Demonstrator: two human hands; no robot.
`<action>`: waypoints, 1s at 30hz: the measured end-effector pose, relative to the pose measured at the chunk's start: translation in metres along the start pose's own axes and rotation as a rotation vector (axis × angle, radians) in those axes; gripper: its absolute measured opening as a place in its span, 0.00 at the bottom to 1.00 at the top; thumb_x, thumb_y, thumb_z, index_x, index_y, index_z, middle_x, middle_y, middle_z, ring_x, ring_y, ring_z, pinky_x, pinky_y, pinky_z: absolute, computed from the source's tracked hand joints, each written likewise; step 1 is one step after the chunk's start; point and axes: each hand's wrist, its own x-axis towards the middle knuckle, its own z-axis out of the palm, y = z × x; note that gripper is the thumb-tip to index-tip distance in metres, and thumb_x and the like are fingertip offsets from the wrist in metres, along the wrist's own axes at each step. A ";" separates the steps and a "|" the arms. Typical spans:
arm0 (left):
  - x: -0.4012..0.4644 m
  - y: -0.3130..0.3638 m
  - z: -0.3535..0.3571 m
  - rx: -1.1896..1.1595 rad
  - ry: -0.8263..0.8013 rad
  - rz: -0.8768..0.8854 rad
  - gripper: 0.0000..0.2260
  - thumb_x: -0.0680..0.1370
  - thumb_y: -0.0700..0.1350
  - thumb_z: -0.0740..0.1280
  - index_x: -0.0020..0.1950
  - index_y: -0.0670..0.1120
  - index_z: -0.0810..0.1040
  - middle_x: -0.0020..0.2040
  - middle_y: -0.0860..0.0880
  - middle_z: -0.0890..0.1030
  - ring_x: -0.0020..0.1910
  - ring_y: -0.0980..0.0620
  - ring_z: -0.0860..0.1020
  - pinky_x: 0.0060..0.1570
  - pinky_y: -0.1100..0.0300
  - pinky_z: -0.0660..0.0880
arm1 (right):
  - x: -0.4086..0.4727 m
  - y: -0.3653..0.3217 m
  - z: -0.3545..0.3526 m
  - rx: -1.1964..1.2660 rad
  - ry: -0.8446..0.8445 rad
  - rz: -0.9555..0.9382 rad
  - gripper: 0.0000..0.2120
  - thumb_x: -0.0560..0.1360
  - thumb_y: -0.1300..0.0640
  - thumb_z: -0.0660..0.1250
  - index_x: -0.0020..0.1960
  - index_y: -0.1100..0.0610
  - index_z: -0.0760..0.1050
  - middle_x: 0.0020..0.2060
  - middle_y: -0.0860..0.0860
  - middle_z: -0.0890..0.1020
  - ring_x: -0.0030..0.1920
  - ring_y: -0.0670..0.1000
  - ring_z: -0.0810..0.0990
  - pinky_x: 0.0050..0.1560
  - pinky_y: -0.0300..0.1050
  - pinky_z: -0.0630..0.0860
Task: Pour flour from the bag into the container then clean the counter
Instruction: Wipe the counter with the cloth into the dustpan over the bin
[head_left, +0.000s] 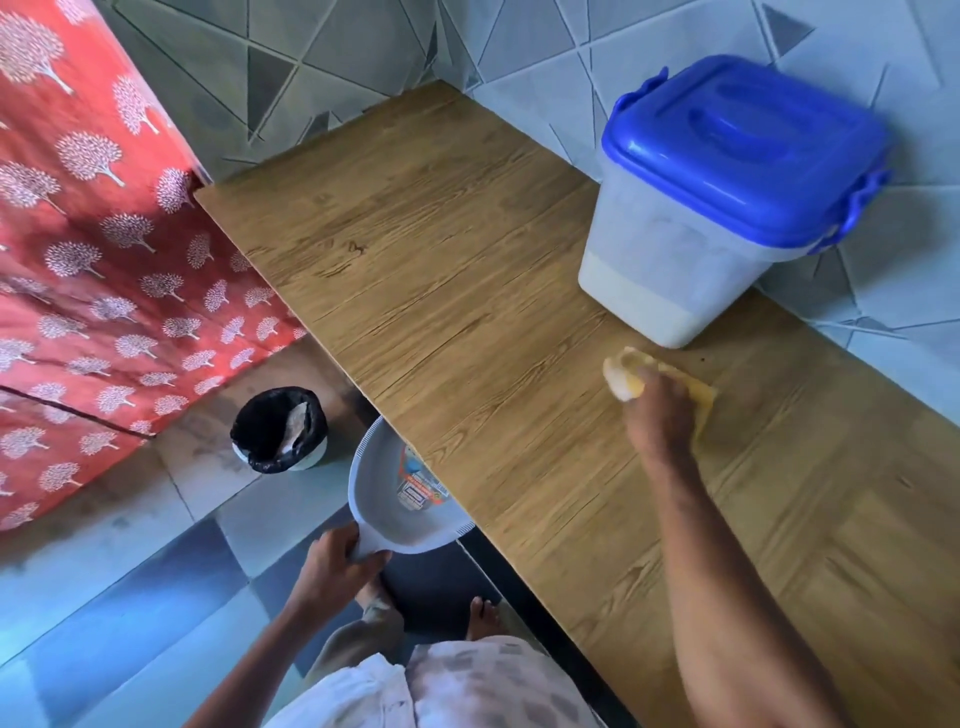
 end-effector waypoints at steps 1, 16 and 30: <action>-0.004 0.003 0.003 -0.004 -0.017 0.001 0.10 0.65 0.49 0.75 0.32 0.46 0.76 0.26 0.54 0.77 0.25 0.57 0.71 0.27 0.64 0.64 | -0.016 -0.008 0.015 -0.010 -0.022 -0.059 0.16 0.74 0.68 0.66 0.59 0.59 0.79 0.52 0.63 0.83 0.53 0.65 0.81 0.48 0.56 0.79; -0.042 0.012 0.024 -0.021 -0.208 0.020 0.11 0.70 0.44 0.74 0.34 0.45 0.74 0.24 0.54 0.74 0.22 0.55 0.68 0.27 0.60 0.67 | -0.130 -0.069 -0.016 0.683 -0.113 -0.293 0.31 0.62 0.75 0.58 0.60 0.59 0.81 0.52 0.51 0.87 0.51 0.49 0.84 0.55 0.45 0.80; -0.052 -0.002 0.052 0.002 -0.274 0.083 0.14 0.67 0.55 0.72 0.45 0.46 0.81 0.36 0.49 0.83 0.35 0.47 0.81 0.35 0.49 0.79 | -0.185 -0.041 0.030 0.124 -0.163 -0.340 0.22 0.68 0.69 0.69 0.62 0.59 0.80 0.54 0.59 0.84 0.51 0.61 0.84 0.48 0.52 0.81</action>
